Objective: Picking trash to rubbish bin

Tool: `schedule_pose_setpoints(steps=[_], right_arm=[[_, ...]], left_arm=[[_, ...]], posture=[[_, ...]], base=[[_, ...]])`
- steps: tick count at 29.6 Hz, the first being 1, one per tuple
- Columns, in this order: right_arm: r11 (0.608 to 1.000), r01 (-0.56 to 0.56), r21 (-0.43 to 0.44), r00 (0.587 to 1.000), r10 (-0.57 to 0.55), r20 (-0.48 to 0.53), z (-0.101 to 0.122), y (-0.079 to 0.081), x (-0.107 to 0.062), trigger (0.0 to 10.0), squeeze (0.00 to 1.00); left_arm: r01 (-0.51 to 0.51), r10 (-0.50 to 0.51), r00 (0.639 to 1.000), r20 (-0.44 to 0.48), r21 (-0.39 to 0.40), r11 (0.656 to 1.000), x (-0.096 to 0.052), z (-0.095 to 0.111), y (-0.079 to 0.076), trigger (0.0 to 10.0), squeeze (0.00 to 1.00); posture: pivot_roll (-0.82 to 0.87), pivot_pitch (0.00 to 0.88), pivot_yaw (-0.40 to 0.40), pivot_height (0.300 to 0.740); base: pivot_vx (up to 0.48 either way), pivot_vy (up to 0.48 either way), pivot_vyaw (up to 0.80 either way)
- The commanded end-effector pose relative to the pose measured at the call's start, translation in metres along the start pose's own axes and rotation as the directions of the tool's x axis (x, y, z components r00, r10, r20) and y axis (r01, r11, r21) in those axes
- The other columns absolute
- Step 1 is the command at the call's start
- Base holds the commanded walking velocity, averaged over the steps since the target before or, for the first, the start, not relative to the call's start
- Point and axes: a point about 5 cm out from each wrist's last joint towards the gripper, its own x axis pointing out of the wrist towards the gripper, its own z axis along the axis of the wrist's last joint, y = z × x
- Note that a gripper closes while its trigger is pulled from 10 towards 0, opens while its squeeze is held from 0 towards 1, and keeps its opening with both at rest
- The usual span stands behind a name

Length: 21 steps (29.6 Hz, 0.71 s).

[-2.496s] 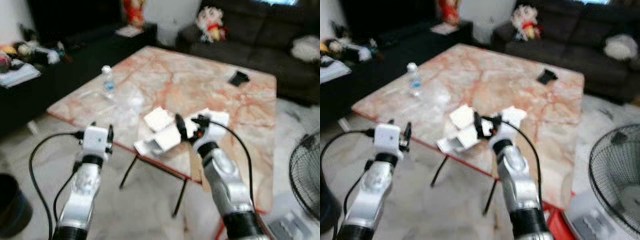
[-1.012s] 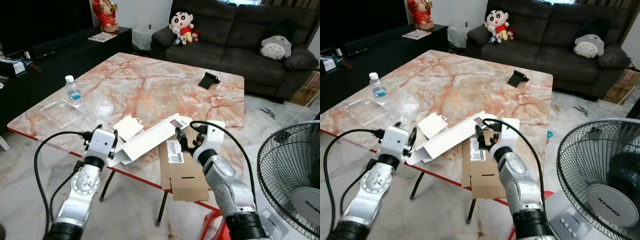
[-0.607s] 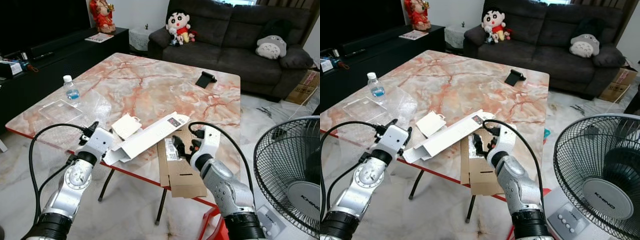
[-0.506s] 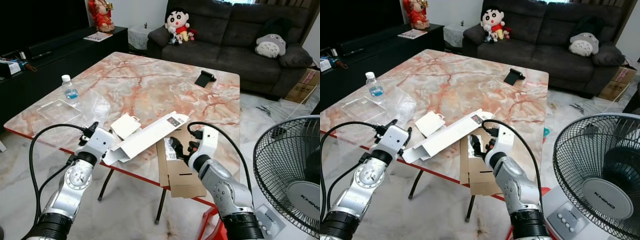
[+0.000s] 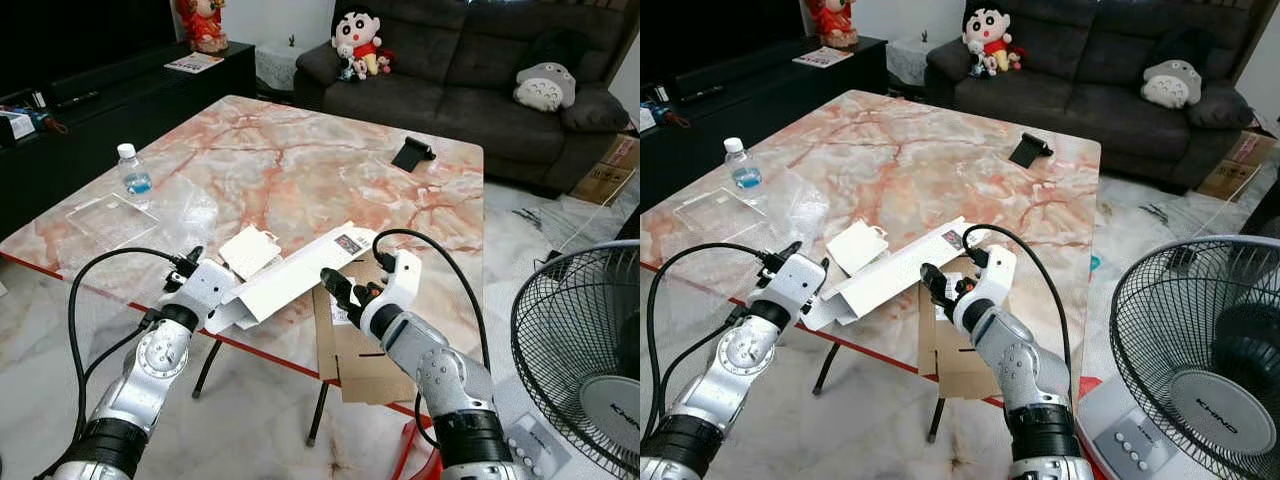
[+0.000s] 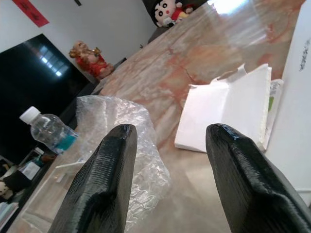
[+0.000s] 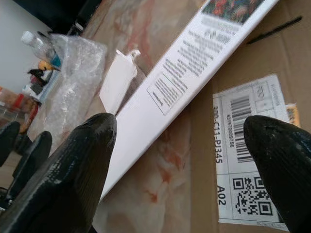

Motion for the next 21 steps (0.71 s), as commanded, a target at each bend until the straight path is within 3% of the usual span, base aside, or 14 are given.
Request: schedule_pose_setpoints(steps=[1, 8, 21], right_arm=[[1.0, -0.023, -0.002, 1.0, 0.023, -0.003, 0.002, 0.013, 0.008, 10.0, 0.0], [1.0, -0.017, 0.013, 0.999, 0.018, -0.03, -0.006, 0.013, 0.013, 10.0, 0.0], [0.999, -0.033, 0.024, 0.999, 0.033, 0.0, 0.002, 0.016, 0.016, 10.0, 0.0]], left_arm=[[0.013, -0.013, 1.0, 0.013, 0.007, 1.0, 0.004, 0.003, -0.002, 10.0, 0.0], [0.019, -0.018, 1.0, 0.015, -0.078, 0.997, 0.006, 0.005, -0.013, 10.0, 0.0], [0.035, -0.03, 0.999, 0.045, -0.125, 0.992, 0.011, 0.014, -0.024, 10.0, 0.0]], posture=[[-0.05, 0.0, -0.103, 0.74], [-0.04, 0.0, -0.104, 0.74], [-0.04, 0.0, -0.108, 0.74]], base=[[0.0, 0.0, 0.0], [0.0, 0.0, 0.0], [0.0, 0.0, 0.0]])
